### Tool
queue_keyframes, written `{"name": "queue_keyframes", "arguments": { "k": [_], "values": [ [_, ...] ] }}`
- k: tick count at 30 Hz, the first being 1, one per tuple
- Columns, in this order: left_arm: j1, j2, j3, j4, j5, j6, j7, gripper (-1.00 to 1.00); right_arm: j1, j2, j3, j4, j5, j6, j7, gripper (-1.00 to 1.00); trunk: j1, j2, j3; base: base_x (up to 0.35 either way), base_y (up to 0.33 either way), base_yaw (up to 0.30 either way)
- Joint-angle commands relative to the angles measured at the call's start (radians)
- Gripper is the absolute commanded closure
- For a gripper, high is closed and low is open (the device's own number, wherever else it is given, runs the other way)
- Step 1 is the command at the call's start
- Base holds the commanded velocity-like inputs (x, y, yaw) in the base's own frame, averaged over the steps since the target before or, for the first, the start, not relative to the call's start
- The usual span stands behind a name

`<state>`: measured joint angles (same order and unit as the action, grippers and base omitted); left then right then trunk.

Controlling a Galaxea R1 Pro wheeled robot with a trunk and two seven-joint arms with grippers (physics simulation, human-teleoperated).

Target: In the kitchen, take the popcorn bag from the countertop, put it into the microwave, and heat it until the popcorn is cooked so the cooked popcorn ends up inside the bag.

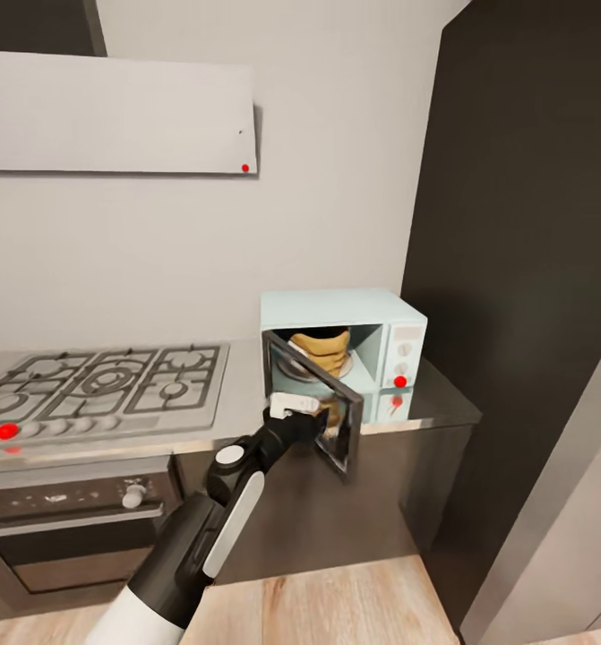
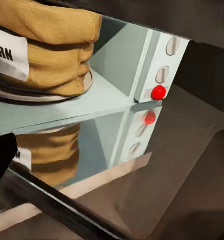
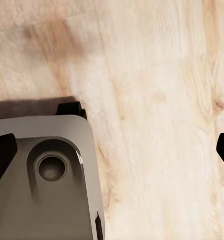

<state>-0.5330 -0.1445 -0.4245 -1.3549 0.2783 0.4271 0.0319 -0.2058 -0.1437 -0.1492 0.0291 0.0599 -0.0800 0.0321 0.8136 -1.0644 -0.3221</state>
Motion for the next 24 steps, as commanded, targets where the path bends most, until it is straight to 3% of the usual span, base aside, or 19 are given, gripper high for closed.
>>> {"name": "queue_keyframes", "arguments": {
  "k": [1, 8, 10, 11, 12, 15, 20, 24],
  "values": [
    [-0.001, 0.0, 0.0, 0.0, 0.008, 0.005, 0.003, -1.0, -0.002, 0.0, -0.009, 0.003, 0.006, -0.006, 0.003, -1.0, 0.001, -0.001, 0.0, 0.283, 0.0, -0.192],
    [-0.001, -0.006, 0.001, 0.021, 0.007, 0.004, 0.008, -1.0, -0.001, 0.001, -0.007, 0.003, 0.007, -0.005, 0.003, -1.0, 0.001, -0.001, 0.007, 0.291, 0.0, -0.192],
    [0.0, -0.011, -0.004, 0.035, 0.008, 0.004, 0.062, -1.0, -0.001, 0.001, -0.007, 0.003, 0.007, -0.005, 0.003, -1.0, 0.001, -0.001, 0.009, 0.288, 0.0, -0.192],
    [-0.001, -0.019, -0.02, 0.048, 0.009, 0.004, 0.085, -1.0, -0.001, 0.001, -0.007, 0.003, 0.008, -0.005, 0.003, -1.0, 0.001, -0.001, 0.01, 0.265, 0.0, -0.191],
    [-0.001, -0.029, -0.058, 0.068, 0.009, 0.003, 0.1, -1.0, -0.001, 0.001, -0.007, 0.003, 0.008, -0.005, 0.003, -1.0, 0.001, -0.001, 0.01, 0.191, 0.0, -0.192],
    [-0.001, -0.03, -0.095, 0.084, 0.01, 0.001, 0.109, -1.0, -0.001, 0.001, -0.007, 0.003, 0.008, -0.005, 0.003, -1.0, 0.001, -0.001, 0.013, 0.139, 0.0, -0.191],
    [-0.001, -0.03, -0.103, 0.089, 0.011, 0.001, 0.116, -1.0, -0.001, 0.001, -0.007, 0.003, 0.008, -0.004, 0.003, -1.0, 0.001, -0.001, 0.018, 0.105, 0.0, -0.187],
    [-0.001, -0.03, -0.103, 0.091, 0.012, 0.001, 0.159, -1.0, -0.002, 0.001, -0.007, 0.003, 0.008, -0.004, 0.003, -1.0, 0.001, -0.001, 0.022, 0.09, 0.0, -0.166]
  ]
}}
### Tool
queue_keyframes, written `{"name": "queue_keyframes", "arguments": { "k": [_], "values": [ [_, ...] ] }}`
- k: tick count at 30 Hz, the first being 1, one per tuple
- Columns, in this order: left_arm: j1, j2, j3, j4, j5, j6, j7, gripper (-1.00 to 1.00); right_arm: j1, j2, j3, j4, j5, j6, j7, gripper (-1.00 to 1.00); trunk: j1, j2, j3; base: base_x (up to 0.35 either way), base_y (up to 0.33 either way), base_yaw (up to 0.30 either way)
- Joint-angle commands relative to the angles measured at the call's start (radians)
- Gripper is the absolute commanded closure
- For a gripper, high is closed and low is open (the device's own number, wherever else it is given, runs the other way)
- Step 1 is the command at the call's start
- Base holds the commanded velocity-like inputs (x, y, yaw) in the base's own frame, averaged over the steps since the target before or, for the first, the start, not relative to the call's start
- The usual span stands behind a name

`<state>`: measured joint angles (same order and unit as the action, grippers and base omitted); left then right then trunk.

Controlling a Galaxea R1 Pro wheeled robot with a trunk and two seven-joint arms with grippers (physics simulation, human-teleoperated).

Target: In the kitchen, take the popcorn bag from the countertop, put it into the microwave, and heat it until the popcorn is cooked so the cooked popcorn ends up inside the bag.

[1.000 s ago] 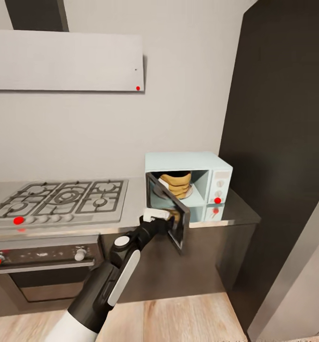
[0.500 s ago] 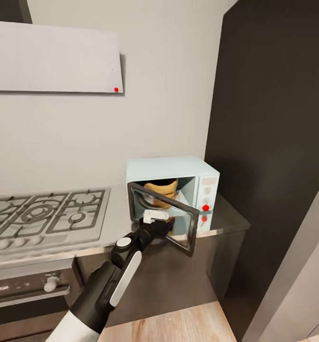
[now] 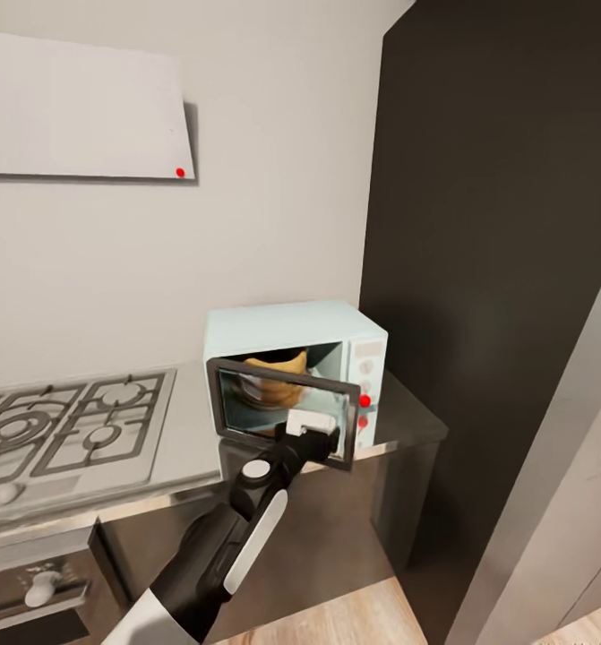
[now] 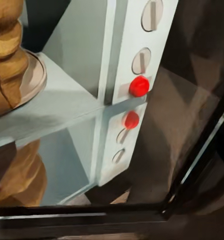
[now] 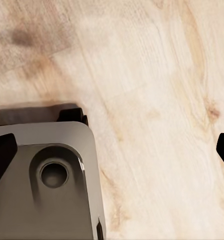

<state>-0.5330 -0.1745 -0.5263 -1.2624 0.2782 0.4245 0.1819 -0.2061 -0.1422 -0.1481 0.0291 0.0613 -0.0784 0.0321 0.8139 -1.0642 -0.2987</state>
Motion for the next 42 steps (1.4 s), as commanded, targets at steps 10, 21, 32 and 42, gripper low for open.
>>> {"name": "queue_keyframes", "arguments": {
  "k": [10, 21, 32, 42],
  "values": [
    [-0.001, 0.0, -0.002, 0.005, 0.007, 0.004, 0.074, -1.0, -0.001, -0.002, -0.009, 0.003, 0.006, -0.007, 0.003, -1.0, 0.0, -0.001, 0.007, 0.123, 0.0, -0.133],
    [-0.001, 0.0, -0.003, 0.037, 0.01, -0.08, 0.099, -1.0, -0.002, -0.004, -0.01, 0.003, 0.006, -0.009, 0.003, -1.0, 0.0, -0.001, 0.007, 0.212, 0.0, -0.003],
    [-0.001, 0.0, -0.001, 0.026, 0.013, -0.08, 0.169, -1.0, -0.002, -0.005, -0.01, 0.003, 0.006, -0.009, 0.003, -1.0, 0.0, -0.001, 0.007, 0.17, 0.0, 0.0],
    [-0.001, 0.0, -0.005, 0.022, 0.017, -0.081, 0.179, -1.0, -0.002, -0.005, -0.01, 0.003, 0.006, -0.009, 0.003, -1.0, 0.0, -0.001, 0.007, -0.031, 0.061, 0.0]
  ]
}}
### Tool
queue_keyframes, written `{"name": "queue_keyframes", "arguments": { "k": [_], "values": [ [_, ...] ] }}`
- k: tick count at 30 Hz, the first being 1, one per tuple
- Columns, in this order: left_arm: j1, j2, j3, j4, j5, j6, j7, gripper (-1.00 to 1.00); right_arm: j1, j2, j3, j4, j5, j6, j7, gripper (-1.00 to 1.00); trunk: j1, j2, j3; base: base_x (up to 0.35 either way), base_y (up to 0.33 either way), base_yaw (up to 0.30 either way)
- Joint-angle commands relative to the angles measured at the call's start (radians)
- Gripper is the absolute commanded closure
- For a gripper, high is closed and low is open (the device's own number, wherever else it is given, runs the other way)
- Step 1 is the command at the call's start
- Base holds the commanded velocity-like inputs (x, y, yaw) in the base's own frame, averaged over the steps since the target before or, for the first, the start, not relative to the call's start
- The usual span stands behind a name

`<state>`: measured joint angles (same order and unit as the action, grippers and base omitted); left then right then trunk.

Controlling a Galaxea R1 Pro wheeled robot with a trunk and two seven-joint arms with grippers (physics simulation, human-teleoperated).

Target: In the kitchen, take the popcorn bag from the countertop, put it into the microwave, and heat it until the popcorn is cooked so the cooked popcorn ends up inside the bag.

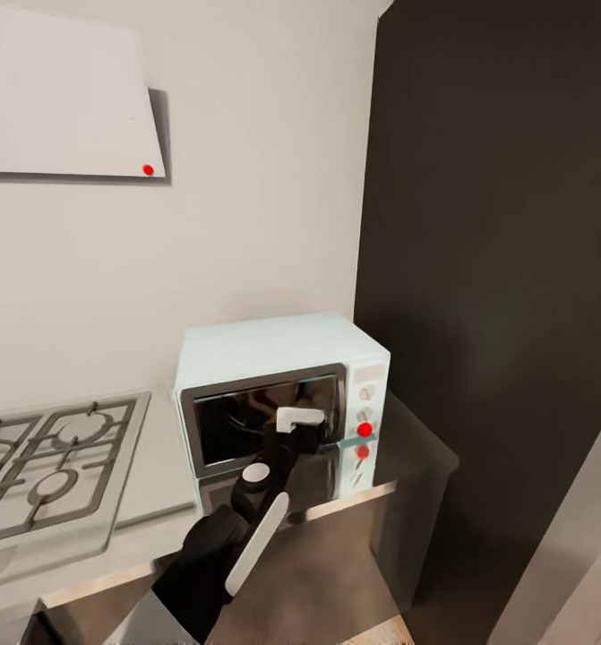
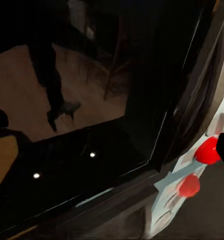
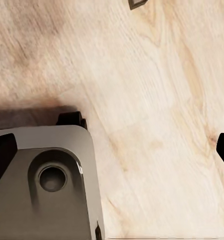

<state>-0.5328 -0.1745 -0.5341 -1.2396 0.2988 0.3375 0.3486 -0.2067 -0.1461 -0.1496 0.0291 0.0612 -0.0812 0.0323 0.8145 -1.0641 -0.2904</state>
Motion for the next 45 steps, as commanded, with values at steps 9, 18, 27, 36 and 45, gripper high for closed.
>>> {"name": "queue_keyframes", "arguments": {
  "k": [9, 18, 27, 36, 45],
  "values": [
    [-0.001, 0.0, -0.014, -0.002, -0.003, 0.006, 0.012, -1.0, -0.001, -0.001, -0.008, 0.003, 0.006, -0.005, 0.003, -1.0, 0.0, -0.001, -0.001, -0.24, 0.218, 0.0],
    [-0.001, 0.0, -0.062, -0.013, 0.046, 0.006, 0.012, -1.0, 0.0, -0.004, -0.008, 0.003, 0.007, -0.006, 0.003, -1.0, 0.0, -0.001, -0.001, -0.242, 0.22, 0.0],
    [-0.001, 0.0, -0.137, 0.333, 0.482, -0.002, 0.003, -1.0, -0.001, -0.015, -0.003, 0.002, 0.013, -0.01, 0.002, -1.0, 0.0, -0.001, -0.001, -0.242, 0.22, 0.0],
    [0.005, 0.0, -0.259, 0.953, 0.721, -0.114, -0.194, -1.0, 0.0, -0.013, 0.001, 0.002, 0.018, -0.011, 0.003, -1.0, 0.0, -0.001, -0.001, -0.076, 0.07, 0.0],
    [0.005, 0.05, -0.251, 1.117, 0.866, -0.258, -0.202, -1.0, -0.001, -0.015, 0.004, 0.0, 0.023, -0.013, 0.003, -1.0, 0.0, -0.001, -0.001, 0.0, 0.0, 0.0]
  ]
}}
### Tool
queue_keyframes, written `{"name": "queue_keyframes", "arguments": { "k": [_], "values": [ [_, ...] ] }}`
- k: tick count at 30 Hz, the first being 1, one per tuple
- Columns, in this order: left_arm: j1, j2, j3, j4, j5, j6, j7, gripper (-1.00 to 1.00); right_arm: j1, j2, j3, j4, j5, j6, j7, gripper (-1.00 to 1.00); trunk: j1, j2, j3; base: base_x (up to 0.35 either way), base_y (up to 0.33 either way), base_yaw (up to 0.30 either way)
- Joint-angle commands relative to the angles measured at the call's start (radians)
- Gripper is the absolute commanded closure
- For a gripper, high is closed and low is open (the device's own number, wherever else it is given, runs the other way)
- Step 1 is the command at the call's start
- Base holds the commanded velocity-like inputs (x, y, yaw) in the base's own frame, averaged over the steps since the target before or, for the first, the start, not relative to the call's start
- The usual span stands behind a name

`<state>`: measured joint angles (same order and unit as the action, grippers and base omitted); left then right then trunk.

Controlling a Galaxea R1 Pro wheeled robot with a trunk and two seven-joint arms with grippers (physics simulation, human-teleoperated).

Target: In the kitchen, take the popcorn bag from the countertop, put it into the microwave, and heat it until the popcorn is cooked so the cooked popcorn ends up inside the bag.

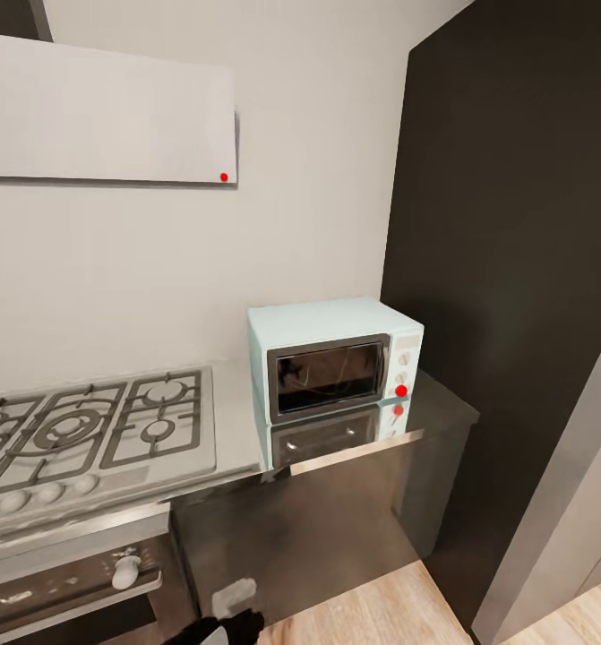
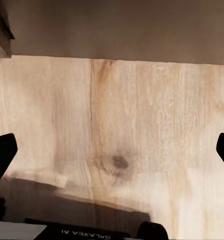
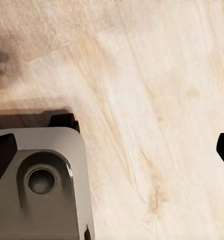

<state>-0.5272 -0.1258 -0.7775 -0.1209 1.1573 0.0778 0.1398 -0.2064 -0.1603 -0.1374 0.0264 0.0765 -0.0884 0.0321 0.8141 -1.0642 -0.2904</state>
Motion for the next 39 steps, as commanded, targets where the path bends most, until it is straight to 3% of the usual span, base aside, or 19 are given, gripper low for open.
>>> {"name": "queue_keyframes", "arguments": {
  "k": [1, 3, 5, 7, 23, 27, 30, 35, 39],
  "values": [
    [-0.001, 0.018, -0.008, 0.002, 0.013, -0.023, 0.007, -1.0, -0.001, -0.001, -0.008, 0.002, 0.008, -0.006, 0.003, -1.0, 0.0, -0.001, -0.001, 0.0, 0.0, 0.0],
    [-0.001, 0.098, -0.008, 0.018, 0.025, -0.058, 0.006, -1.0, -0.001, -0.001, -0.007, -0.002, 0.008, -0.007, 0.003, -1.0, 0.0, -0.001, -0.001, 0.0, 0.0, 0.0],
    [-0.001, 0.136, -0.005, 0.017, 0.027, -0.066, 0.006, -1.0, -0.001, 0.0, -0.006, -0.003, 0.011, -0.007, 0.003, -1.0, 0.0, -0.001, -0.001, 0.0, 0.0, 0.0],
    [-0.001, 0.152, -0.004, 0.016, 0.026, -0.072, 0.005, -1.0, -0.001, 0.001, -0.005, -0.003, 0.012, -0.01, 0.003, -1.0, 0.0, -0.001, -0.001, 0.0, 0.0, 0.0],
    [-0.001, 0.146, -0.021, -0.004, 0.006, -0.078, 0.005, -1.0, -0.001, -0.001, -0.008, 0.003, 0.008, -0.008, 0.002, -1.0, 0.0, -0.001, -0.001, 0.0, 0.0, 0.052],
    [-0.001, 0.157, -0.017, -0.082, 0.007, -0.078, 0.01, -1.0, -0.001, -0.001, -0.008, 0.003, 0.008, -0.008, 0.002, -1.0, 0.0, -0.001, -0.001, 0.0, 0.0, 0.245],
    [-0.001, 0.164, -0.017, -0.096, 0.007, -0.077, 0.014, -1.0, -0.001, -0.001, -0.008, 0.003, 0.008, -0.008, 0.002, -1.0, 0.0, -0.001, -0.001, 0.0, 0.0, 0.265],
    [-0.001, 0.2, -0.021, -0.027, 0.012, -0.071, 0.01, -1.0, -0.002, -0.001, -0.008, 0.003, 0.008, -0.008, 0.002, -1.0, 0.0, -0.001, -0.001, 0.0, 0.0, 0.268],
    [0.005, 0.194, -0.02, 0.092, 0.012, -0.061, 0.005, -1.0, -0.001, -0.001, -0.008, 0.003, 0.008, -0.009, 0.002, -1.0, 0.0, -0.001, -0.001, 0.0, 0.0, 0.268]
  ]
}}
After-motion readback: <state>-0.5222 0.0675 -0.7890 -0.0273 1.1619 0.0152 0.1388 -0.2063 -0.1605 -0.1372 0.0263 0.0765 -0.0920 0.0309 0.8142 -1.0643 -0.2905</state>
